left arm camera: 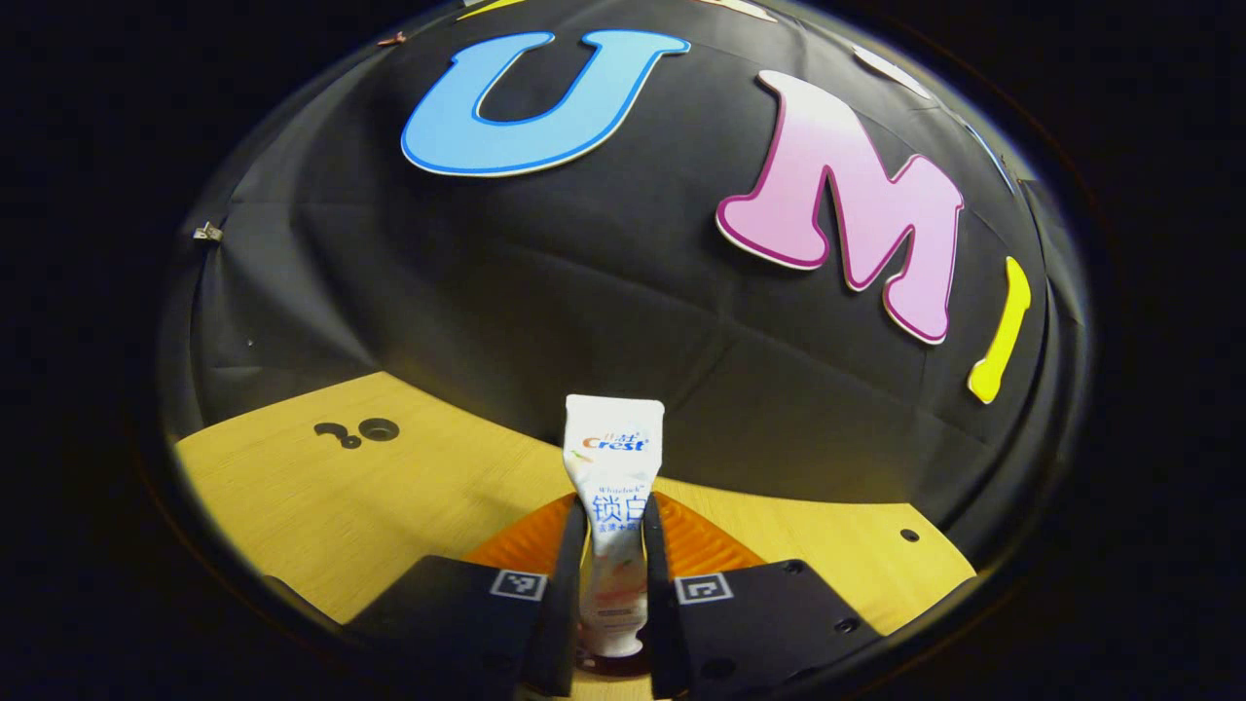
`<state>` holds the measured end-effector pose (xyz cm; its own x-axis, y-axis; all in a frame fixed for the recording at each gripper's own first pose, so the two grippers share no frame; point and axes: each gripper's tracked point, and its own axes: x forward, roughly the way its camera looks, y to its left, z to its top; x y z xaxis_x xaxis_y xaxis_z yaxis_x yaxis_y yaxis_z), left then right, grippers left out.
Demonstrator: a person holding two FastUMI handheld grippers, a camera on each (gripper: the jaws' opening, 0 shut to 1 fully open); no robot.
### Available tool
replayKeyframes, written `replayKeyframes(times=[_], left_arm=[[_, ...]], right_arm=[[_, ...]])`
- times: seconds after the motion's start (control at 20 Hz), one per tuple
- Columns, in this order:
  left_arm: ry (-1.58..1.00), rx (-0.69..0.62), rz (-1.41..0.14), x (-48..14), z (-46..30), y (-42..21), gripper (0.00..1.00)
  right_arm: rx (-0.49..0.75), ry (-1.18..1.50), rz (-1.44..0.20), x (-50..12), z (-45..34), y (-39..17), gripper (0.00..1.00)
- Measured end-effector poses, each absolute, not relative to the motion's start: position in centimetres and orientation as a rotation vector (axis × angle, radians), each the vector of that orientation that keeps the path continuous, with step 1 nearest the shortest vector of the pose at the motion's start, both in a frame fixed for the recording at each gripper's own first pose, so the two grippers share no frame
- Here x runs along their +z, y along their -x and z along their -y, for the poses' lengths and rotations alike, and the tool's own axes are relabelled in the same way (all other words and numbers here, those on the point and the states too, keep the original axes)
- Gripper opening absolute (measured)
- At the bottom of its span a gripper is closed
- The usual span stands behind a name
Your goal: Put the toothbrush and toothpaste on the desktop into the cup, then pick up the cup and place it on the coaster on the desktop.
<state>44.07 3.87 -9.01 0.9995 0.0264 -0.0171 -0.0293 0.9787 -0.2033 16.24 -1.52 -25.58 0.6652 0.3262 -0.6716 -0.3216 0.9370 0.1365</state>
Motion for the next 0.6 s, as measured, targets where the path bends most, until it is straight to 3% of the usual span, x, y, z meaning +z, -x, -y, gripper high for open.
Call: replayKeyframes(times=[0.05,0.1,0.2,0.25,0.3,0.35,0.6], left_arm=[[0.184,0.033,-0.025,-9.2,-3.8,-43.3,0.42],[0.168,0.033,-0.023,-9.0,-3.8,-42.7,0.38],[0.161,0.008,-0.017,-8.4,-3.2,-40.8,0.73],[0.162,0.013,-0.022,-8.3,-3.4,-39.7,0.81],[0.159,0.03,-0.028,-8.2,-3.8,-38.4,0.79],[0.155,0.048,-0.036,-8.4,-4.1,-37.1,0.98],[0.174,0.114,-0.095,-10.6,-4.8,-28.3,0.98]], right_arm=[[0.372,-0.012,-0.756,-25.4,1.2,-16.3,0.05],[0.377,-0.016,-0.754,-25.4,0.9,-16.5,0.05],[0.385,-0.023,-0.746,-25.4,0.2,-17.0,0.05],[0.388,-0.028,-0.74,-25.3,-0.1,-17.4,0.05],[0.393,-0.033,-0.732,-25.0,-0.5,-17.7,0.05],[0.396,-0.034,-0.716,-24.6,-0.9,-18.3,0.05],[0.444,-0.048,-0.634,-22.0,-4.0,-21.5,0.05]])
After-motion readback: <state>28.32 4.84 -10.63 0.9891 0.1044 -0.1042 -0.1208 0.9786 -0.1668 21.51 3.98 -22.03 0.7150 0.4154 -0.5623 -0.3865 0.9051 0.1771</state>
